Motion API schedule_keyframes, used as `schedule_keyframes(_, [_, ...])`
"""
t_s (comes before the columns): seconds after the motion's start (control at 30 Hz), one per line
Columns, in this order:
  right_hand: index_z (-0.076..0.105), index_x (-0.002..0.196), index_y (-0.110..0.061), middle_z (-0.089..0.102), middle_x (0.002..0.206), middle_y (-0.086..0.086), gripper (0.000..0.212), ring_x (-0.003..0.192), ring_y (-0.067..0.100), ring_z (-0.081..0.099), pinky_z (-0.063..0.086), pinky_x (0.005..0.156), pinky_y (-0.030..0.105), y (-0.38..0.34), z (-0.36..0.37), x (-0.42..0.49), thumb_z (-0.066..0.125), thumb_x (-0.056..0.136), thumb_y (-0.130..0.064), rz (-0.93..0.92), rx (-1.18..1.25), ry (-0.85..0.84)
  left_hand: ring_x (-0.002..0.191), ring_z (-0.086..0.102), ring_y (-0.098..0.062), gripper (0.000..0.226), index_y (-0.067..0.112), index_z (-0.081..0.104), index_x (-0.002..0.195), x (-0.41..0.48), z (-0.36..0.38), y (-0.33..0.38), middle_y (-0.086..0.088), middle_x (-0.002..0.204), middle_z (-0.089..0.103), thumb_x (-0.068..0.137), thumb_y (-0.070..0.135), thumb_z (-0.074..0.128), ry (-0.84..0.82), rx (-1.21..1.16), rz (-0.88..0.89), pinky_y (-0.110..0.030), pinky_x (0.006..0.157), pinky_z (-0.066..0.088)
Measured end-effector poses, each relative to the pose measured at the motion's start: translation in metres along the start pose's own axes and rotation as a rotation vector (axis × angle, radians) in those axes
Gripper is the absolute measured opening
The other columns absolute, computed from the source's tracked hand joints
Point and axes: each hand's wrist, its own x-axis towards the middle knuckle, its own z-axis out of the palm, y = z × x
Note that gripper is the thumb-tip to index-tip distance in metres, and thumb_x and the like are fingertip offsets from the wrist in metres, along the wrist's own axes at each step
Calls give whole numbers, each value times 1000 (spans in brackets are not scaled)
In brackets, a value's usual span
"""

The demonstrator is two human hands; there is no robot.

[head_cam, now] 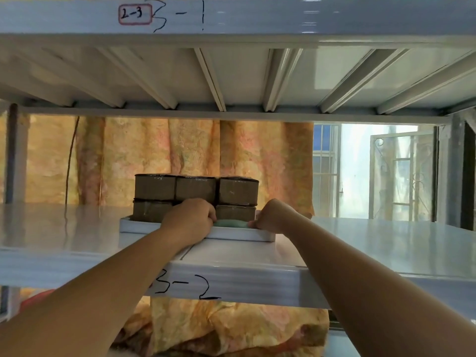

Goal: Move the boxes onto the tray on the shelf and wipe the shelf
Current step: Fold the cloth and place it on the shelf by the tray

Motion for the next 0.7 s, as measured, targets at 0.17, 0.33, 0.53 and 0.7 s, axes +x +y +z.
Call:
schedule_keyframes(0.17, [54,73,-10,44,67,3,50,86,29,46,41,99,51,-3,6,3,58,77,-59,55,-154,0,82,58,-15,27,22,72,95,-2,-1,0,1,102,69,90,17,46,1,-38,-6,-29,72,47])
schedule_keyframes(0.33, [50,61,-14,48,64,0,45,79,26,50,43,95,52,-1,3,-6,63,77,-54,44,-147,60,87,54,-16,24,21,68,96,-5,2,2,0,107,61,88,19,45,32,40,24,-30,71,45])
schedule_keyframes(0.53, [62,89,-17,59,88,2,9,94,23,49,41,94,43,-7,-7,-31,60,80,-15,14,-21,275,101,52,-22,22,17,63,100,-7,1,16,-3,106,59,88,19,44,74,190,27,-34,74,44])
schedule_keyframes(0.7, [48,75,-14,59,89,6,12,90,27,57,50,76,35,-10,-23,-46,50,82,-4,-15,-29,280,110,48,-24,30,13,60,113,-5,1,44,-6,117,58,89,12,42,312,223,143,-37,81,47])
